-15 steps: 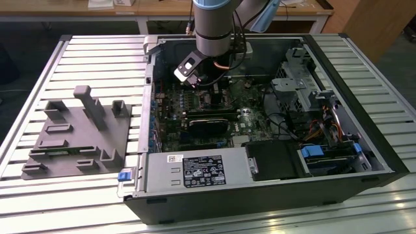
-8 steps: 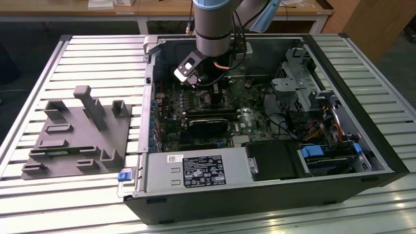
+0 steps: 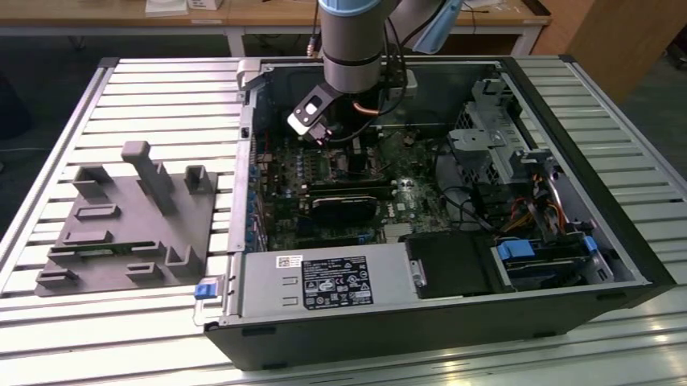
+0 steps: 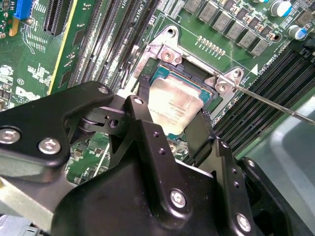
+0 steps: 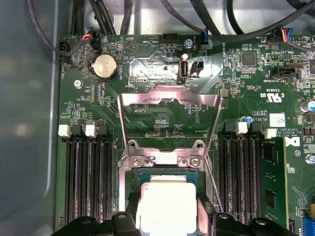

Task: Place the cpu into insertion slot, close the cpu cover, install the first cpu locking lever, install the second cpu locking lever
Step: 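Place the cpu into insertion slot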

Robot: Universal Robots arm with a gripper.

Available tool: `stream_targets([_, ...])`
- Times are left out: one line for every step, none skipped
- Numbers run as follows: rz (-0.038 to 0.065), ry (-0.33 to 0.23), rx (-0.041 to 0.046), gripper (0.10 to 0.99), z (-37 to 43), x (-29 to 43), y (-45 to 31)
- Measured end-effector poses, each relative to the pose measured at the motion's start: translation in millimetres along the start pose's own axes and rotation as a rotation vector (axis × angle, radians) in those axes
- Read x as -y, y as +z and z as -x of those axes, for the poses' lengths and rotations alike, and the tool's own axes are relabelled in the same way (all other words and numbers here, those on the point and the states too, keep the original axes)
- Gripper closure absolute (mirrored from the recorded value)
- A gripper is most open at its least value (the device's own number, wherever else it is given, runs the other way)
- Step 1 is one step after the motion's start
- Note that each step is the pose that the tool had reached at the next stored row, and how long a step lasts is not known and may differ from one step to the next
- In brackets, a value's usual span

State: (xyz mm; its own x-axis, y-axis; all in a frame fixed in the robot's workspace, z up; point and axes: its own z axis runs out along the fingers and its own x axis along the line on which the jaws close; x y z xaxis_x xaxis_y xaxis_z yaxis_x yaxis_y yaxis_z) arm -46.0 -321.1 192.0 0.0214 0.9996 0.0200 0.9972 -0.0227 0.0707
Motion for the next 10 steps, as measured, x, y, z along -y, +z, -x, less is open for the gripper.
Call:
stream_targets([0.0, 0.0, -0.0002, 0.549, 0.0, 0.0, -0.1])
stream_targets([0.0, 0.0, -0.0003, 0.549, 0.0, 0.0, -0.2])
stream_targets([0.0, -0.001, -0.0002, 0.549, 0.0, 0.0, -0.2])
stream_targets([0.0, -0.001, -0.0001, 0.549, 0.0, 0.0, -0.3])
stream_targets([0.0, -0.003, -0.0001, 0.549, 0.0, 0.0, -0.3])
stream_targets([0.0, -0.005, -0.0001, 0.549, 0.0, 0.0, -0.4])
stream_targets([0.0, -0.007, -0.0002, 0.549, 0.0, 0.0, -0.3])
stream_targets([0.0, -0.009, -0.0003, 0.549, 0.0, 0.0, -0.3])
stream_targets([-0.001, -0.011, -0.0003, 0.549, 0.1, 0.0, -0.2])
stream_targets([-0.001, -0.013, -0.0005, 0.549, 0.1, 0.0, -0.2])
